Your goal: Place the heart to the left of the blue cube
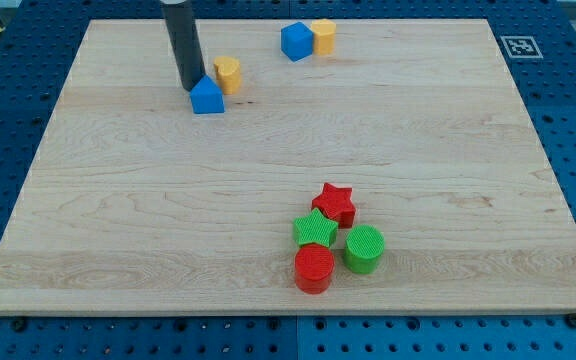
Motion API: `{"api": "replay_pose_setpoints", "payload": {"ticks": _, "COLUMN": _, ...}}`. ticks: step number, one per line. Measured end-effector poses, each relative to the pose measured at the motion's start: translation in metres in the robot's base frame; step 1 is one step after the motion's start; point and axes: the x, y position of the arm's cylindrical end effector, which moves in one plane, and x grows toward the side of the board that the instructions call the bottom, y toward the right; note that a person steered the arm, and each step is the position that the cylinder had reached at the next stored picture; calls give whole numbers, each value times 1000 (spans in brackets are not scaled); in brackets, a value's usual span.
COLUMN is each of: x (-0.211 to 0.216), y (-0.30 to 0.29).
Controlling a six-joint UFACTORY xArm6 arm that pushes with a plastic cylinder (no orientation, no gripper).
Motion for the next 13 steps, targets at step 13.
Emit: {"api": "replay_pose_setpoints", "payload": {"ticks": 13, "x": -31, "y": 60}}
